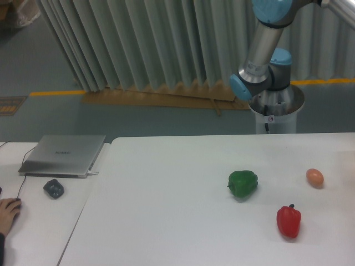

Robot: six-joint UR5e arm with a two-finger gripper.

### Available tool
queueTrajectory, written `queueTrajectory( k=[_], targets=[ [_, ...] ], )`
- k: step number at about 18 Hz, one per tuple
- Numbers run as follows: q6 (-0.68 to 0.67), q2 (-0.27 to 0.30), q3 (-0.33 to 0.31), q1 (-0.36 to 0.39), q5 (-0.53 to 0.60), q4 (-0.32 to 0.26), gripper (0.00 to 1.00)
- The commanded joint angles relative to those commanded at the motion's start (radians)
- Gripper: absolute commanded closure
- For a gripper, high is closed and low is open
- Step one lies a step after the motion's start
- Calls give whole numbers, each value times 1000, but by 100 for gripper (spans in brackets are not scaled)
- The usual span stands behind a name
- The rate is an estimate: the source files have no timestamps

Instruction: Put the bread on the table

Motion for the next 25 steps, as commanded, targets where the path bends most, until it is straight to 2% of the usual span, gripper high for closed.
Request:
queueTrajectory(
  k=[7, 18, 20, 21, 22, 24, 25],
  targets=[
    [-11, -43, 2, -2, -21, 47, 0],
    [-21, -83, 2, 0, -40, 81, 0],
    [-21, -84, 2, 2, -43, 81, 14],
    [-21, -84, 2, 3, -43, 81, 24],
    [-21, -84, 2, 5, -43, 83, 43],
    [-21, -84, 2, 14, -46, 81, 69],
    [-23, -84, 2, 15, -46, 81, 78]
  ],
)
